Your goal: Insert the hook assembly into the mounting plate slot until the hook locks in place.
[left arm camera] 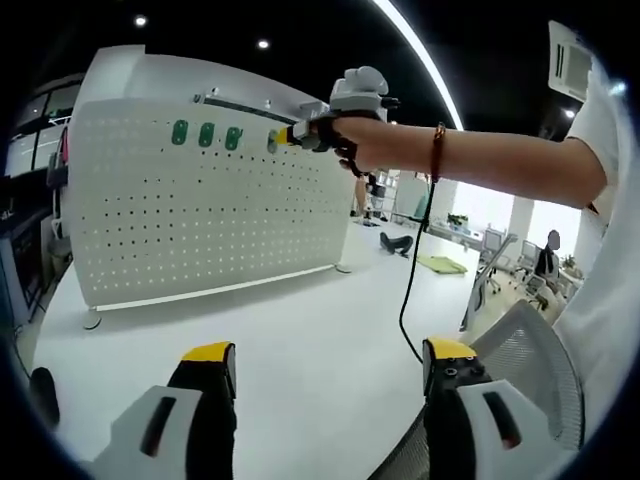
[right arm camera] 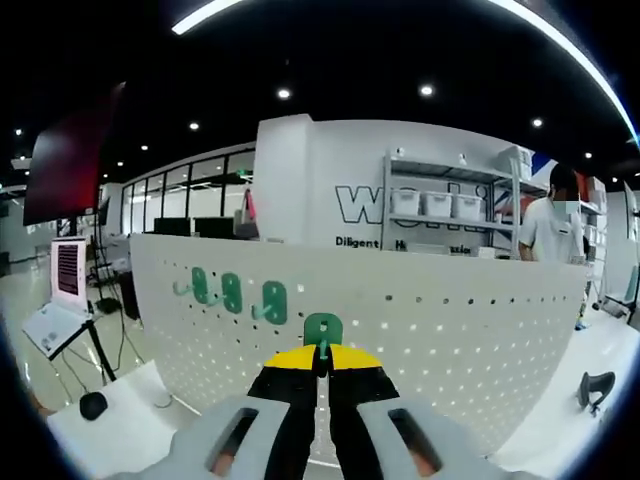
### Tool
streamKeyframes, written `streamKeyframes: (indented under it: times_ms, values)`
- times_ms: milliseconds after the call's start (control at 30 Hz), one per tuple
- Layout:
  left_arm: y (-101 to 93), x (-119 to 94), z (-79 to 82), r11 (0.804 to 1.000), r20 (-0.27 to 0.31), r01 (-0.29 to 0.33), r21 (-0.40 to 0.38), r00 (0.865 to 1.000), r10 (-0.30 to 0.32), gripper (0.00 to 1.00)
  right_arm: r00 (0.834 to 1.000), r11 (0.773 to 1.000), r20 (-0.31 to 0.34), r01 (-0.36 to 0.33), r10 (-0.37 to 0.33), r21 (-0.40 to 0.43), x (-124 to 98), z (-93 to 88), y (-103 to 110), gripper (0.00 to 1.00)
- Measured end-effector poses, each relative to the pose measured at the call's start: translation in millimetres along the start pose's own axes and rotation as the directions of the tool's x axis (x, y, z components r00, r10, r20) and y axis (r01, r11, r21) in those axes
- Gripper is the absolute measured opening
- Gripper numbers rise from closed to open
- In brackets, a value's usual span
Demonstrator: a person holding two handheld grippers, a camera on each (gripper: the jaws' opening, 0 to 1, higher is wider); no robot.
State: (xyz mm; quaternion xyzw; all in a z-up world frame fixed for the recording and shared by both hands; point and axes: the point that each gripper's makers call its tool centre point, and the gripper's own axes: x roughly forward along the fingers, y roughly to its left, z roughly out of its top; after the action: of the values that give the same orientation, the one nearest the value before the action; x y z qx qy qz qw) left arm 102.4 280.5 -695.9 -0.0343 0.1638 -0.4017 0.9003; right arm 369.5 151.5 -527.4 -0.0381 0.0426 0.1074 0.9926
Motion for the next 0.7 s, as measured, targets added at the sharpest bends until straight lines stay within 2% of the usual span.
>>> streamKeyframes:
  times_ms: [367, 700]
  values:
    - [10.1, -4.6, -0.2, 1.0, -0.007, -0.02, 0.007, 1.0, 0.02, 0.78, 1.0, 1.0, 0.003, 0.009, -0.009, -0.006, 11.5, 3.7, 1.9, 0.01]
    - [10.2, -5.3, -5.3, 1.0, -0.01, -0.025, -0.007, 1.0, 0.025, 0.78, 1.0, 1.0, 0.007, 0.029, -0.029, 0.012, 21.6, 8.8, -1.2, 0.01]
